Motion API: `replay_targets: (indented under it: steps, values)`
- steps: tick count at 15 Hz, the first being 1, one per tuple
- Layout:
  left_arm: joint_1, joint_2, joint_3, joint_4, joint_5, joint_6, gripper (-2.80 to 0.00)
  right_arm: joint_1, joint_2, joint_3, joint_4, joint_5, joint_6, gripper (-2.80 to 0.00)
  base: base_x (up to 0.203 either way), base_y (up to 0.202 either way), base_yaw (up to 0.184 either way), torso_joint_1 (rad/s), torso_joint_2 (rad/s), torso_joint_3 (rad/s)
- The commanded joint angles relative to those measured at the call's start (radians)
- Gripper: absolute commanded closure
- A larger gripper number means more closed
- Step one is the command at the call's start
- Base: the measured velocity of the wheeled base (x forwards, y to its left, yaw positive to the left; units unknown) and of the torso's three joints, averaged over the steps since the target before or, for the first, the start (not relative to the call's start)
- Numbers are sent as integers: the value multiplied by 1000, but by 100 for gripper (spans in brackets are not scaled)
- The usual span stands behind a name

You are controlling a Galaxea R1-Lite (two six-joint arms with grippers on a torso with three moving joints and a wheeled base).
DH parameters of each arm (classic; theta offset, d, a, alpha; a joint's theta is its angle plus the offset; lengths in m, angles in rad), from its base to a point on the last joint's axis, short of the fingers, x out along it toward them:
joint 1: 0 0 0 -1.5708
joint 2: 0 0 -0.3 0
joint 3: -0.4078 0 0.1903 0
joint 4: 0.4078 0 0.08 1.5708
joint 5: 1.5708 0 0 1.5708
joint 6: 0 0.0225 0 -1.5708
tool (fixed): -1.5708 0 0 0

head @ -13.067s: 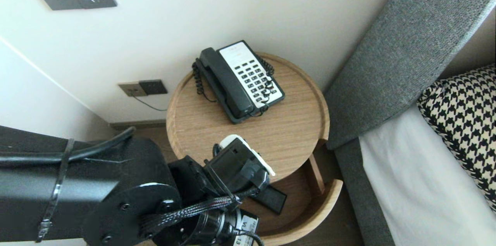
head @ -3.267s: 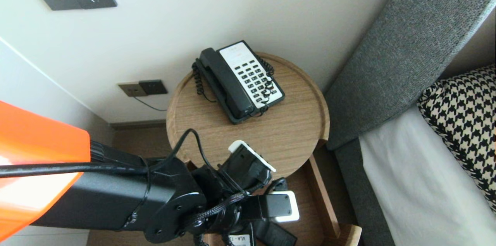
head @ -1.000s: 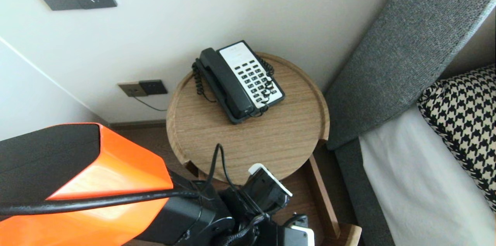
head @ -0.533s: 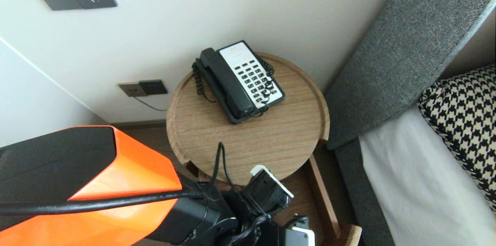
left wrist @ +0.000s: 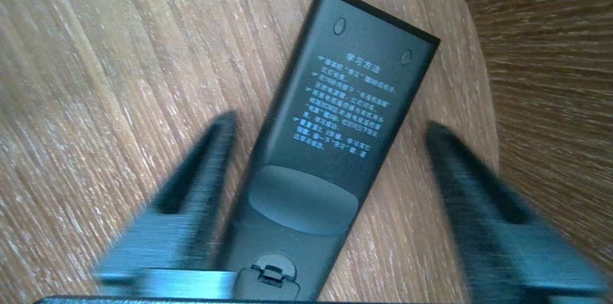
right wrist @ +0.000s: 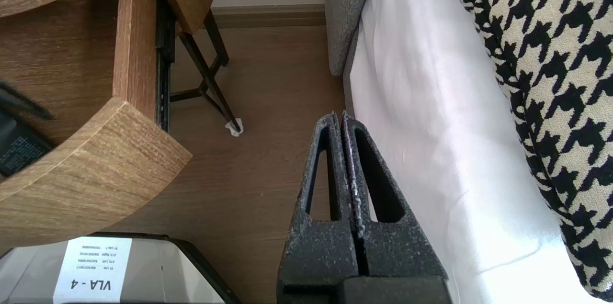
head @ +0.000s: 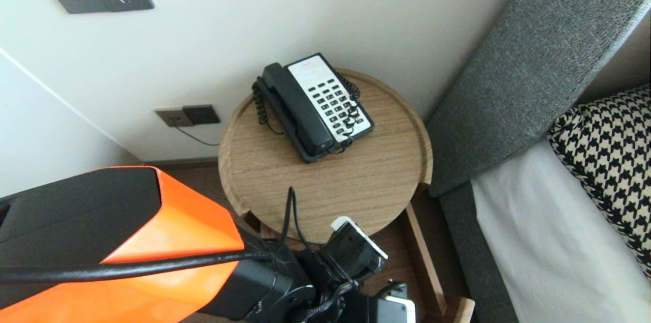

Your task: Take the remote control out of the drawer one by one and place them on the table

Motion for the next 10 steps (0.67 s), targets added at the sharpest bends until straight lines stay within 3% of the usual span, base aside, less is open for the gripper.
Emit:
replay_targets:
  steps: [1,10]
  values:
    - [-1,-7,8,-1,0,4,0,0,-5,0,0,0,-1,0,0,0,0,0,0,0]
    - [-1,-54,13,-1,12,1,0,1,-5,0,0,0,-1,0,0,0,0,0,0,0]
